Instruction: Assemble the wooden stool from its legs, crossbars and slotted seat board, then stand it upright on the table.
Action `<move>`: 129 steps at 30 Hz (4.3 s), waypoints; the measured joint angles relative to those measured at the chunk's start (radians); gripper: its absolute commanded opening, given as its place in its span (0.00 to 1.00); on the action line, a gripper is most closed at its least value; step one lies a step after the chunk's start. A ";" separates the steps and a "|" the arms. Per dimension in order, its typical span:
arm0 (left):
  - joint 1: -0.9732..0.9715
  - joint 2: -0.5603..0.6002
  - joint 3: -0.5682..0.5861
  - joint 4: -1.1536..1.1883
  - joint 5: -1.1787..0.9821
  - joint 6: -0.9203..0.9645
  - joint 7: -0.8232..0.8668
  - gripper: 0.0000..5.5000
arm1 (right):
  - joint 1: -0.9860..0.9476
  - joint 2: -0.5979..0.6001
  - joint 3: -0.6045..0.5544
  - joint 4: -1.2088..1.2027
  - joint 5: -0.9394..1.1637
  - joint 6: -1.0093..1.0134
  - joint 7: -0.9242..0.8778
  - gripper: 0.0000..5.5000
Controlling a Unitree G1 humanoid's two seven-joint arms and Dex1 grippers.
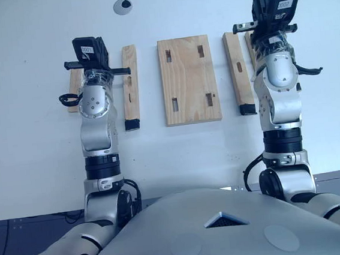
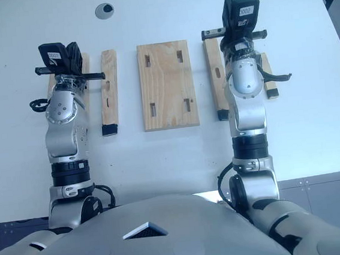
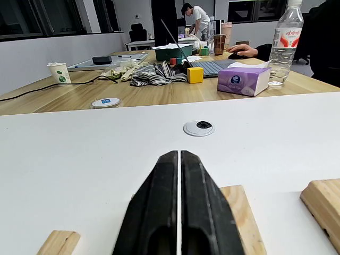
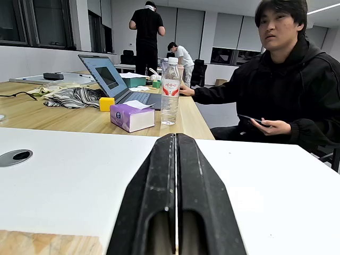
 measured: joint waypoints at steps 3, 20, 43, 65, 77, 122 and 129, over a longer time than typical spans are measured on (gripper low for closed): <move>0.009 0.000 0.000 -0.001 0.000 0.000 -0.008 0.01 | -0.010 0.001 0.006 0.004 0.000 0.000 0.001 0.00; -0.017 0.018 0.044 0.026 0.000 0.015 0.027 0.01 | -0.016 -0.001 0.011 0.000 -0.001 0.022 0.001 0.00; 0.089 0.442 0.172 0.016 -0.216 0.314 -0.455 0.47 | 0.050 0.000 -0.016 -0.021 -0.001 0.015 -0.065 0.00; 0.161 0.460 0.193 0.139 -0.190 0.211 -0.439 0.47 | 0.046 -0.003 -0.038 -0.021 -0.001 0.015 -0.065 0.00; 0.114 0.611 0.113 0.255 -0.143 0.204 -0.590 0.47 | 0.046 -0.002 -0.025 -0.022 -0.001 0.016 -0.064 0.00; -0.224 0.232 -0.191 -0.267 -0.283 0.155 -0.519 0.23 | -0.262 0.079 -0.302 -0.005 1.200 0.766 0.190 0.57; -0.208 0.235 -0.206 -0.278 -0.271 0.168 -0.519 0.23 | -0.265 0.079 -0.290 0.022 1.199 0.765 0.156 0.34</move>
